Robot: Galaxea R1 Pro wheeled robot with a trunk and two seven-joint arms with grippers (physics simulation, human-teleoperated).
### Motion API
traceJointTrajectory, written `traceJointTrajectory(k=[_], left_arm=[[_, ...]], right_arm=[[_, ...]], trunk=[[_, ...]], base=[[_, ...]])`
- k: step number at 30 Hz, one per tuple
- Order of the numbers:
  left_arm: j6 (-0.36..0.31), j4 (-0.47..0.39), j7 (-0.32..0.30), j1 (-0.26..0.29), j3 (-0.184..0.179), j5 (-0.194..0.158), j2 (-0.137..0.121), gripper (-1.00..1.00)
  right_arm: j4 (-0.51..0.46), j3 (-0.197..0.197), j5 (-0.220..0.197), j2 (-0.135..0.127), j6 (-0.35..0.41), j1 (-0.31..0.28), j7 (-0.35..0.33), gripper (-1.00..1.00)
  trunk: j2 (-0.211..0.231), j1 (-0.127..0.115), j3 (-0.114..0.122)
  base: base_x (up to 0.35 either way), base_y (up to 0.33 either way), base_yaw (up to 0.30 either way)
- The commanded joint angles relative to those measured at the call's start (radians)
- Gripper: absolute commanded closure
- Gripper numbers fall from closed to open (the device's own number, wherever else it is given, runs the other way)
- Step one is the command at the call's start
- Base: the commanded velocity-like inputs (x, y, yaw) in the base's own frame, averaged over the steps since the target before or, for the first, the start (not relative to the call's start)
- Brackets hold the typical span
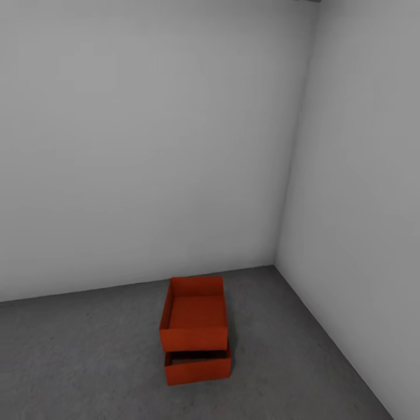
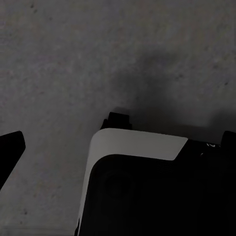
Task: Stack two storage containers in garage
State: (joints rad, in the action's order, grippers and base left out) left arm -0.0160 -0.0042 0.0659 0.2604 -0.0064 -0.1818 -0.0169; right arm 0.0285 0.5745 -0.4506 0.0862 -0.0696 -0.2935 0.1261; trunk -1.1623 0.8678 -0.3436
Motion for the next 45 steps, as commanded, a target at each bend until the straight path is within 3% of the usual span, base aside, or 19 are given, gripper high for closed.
traceJointTrajectory(k=[1, 45], left_arm=[[-0.001, 0.0, 0.002, 0.0, -0.001, -0.007, 0.0, -1.0], [-0.001, -0.013, 0.0, 0.0, -0.001, 0.001, 0.006, -1.0]], right_arm=[[0.003, 0.008, -0.01, 0.0, -0.006, -0.001, 0.0, -1.0], [0.002, 0.01, -0.011, -0.012, -0.006, -0.001, 0.001, -1.0]], trunk=[[-0.001, 0.0, -0.001], [-0.001, 0.0, -0.001]], base=[[0.0, 0.0, 0.22], [0.0, 0.0, 0.021]])
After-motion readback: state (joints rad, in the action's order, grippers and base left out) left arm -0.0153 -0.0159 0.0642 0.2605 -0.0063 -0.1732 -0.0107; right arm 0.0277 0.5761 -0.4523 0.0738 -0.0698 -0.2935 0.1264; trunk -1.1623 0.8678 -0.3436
